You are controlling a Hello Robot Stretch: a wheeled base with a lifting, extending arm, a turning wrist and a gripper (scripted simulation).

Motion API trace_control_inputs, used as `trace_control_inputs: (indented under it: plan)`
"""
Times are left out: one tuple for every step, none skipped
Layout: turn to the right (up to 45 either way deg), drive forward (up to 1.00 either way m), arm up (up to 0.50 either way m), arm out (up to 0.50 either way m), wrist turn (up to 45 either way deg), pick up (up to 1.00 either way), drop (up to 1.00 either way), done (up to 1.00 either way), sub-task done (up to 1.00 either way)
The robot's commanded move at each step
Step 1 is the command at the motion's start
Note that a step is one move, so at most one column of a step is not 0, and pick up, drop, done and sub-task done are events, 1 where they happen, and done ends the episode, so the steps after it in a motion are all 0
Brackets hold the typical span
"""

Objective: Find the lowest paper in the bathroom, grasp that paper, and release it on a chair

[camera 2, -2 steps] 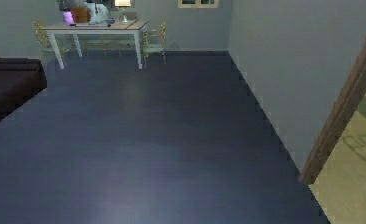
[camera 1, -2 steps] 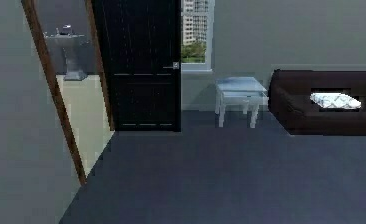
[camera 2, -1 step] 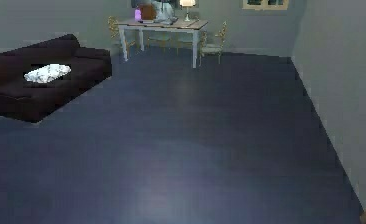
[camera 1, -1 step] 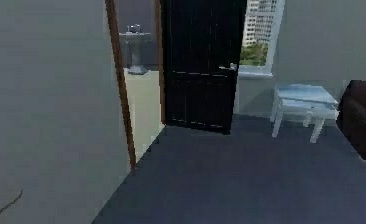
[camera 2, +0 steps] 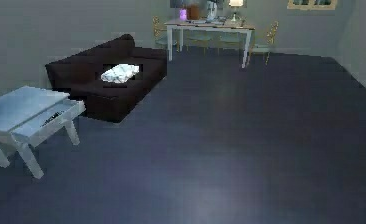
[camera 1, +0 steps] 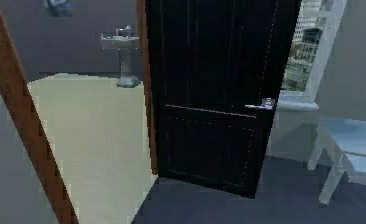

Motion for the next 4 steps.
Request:
trace_control_inputs:
  plan:
    - [0.0, 0.85, 0.00, 0.00, 0.0, 0.00, 0.00, 0.00, 0.00]
    - [-27.0, 0.00, 0.00, 0.00, 0.0, 0.00, 0.00, 0.00, 0.00]
    - [0.0, 0.40, 0.00, 0.00, 0.0, 0.00, 0.00, 0.00, 0.00]
    - [-39.0, 0.00, 0.00, 0.00, 0.0, 0.00, 0.00, 0.00, 0.00]
